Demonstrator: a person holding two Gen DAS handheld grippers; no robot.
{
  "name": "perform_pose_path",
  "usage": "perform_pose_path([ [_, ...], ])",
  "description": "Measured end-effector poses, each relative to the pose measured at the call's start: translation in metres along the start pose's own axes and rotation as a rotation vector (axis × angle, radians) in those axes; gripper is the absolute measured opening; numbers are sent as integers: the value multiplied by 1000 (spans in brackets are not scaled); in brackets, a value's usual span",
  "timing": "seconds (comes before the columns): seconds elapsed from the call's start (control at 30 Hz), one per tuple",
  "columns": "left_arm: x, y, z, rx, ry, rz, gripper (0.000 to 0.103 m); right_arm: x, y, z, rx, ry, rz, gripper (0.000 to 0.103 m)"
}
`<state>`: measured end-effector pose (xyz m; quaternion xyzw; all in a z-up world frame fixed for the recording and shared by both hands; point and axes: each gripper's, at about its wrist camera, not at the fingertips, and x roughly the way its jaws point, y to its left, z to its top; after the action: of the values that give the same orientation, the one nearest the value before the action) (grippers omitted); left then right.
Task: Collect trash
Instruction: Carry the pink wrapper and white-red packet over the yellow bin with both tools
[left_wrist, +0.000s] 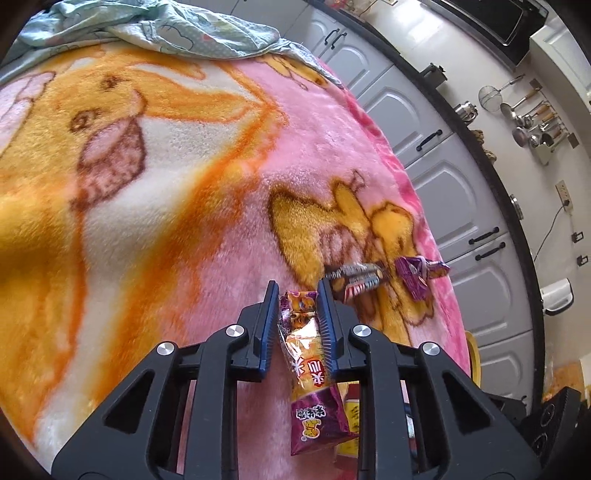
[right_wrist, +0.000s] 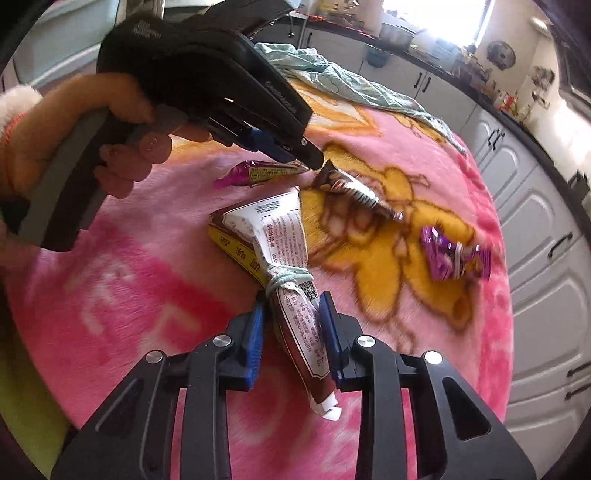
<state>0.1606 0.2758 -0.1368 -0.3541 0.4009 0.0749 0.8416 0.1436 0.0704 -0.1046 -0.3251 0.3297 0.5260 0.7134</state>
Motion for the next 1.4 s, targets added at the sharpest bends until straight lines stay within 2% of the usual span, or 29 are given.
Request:
perform_pose_path([
  [0.23,-28,-22,-11,78,-50,-30,15,-26,-10,-25,243,-20,74,24],
  [0.43,-48,-59,-21,170,-94,-60,15,-53,-16,-47,340,-57,72,23],
  [0.63,-57,-101,-33,260,-116,-92,15,-85,-25,-62,384,-105,33,23],
  [1.4,-41,-227,-90,505,-79,-200,15,-208,-94,-148,644,-303,-216,23],
])
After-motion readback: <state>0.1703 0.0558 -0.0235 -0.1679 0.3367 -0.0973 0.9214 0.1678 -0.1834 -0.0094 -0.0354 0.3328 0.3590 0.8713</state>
